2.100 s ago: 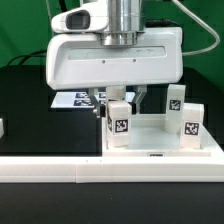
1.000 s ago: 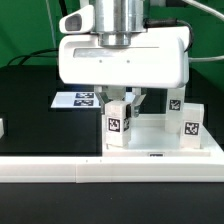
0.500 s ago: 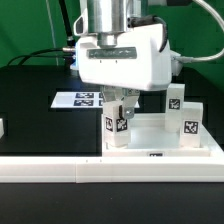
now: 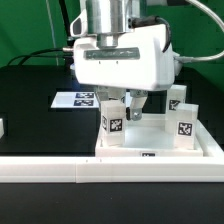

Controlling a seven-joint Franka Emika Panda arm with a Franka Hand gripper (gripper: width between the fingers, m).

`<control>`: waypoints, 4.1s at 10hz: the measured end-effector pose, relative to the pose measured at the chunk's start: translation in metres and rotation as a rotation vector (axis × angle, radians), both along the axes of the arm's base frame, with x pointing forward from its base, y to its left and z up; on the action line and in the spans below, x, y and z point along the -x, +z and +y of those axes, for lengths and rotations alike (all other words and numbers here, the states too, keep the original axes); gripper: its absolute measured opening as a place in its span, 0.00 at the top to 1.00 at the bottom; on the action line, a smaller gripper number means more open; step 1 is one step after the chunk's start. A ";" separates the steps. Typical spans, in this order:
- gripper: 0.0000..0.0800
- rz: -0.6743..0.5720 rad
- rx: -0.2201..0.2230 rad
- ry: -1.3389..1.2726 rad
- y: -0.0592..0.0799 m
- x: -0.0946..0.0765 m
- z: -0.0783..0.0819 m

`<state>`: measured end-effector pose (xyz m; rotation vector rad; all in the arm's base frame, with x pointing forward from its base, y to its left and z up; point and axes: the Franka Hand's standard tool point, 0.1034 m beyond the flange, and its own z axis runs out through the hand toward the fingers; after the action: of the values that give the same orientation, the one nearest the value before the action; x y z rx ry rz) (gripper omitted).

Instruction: Assemble square table

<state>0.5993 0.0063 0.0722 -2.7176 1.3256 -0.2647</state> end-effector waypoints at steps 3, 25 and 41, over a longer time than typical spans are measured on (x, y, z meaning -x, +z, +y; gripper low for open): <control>0.19 0.005 0.062 0.315 -0.004 0.001 -0.001; 0.64 0.016 0.224 0.978 0.002 -0.005 -0.007; 0.57 -0.013 0.014 -0.259 0.001 -0.004 -0.008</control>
Offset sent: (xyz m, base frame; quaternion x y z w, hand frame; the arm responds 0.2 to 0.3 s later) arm -0.0020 0.0074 0.0002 -0.0020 -0.0088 -0.2110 0.9774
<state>0.6036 -0.0015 0.0728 -2.5466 1.6785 -0.3131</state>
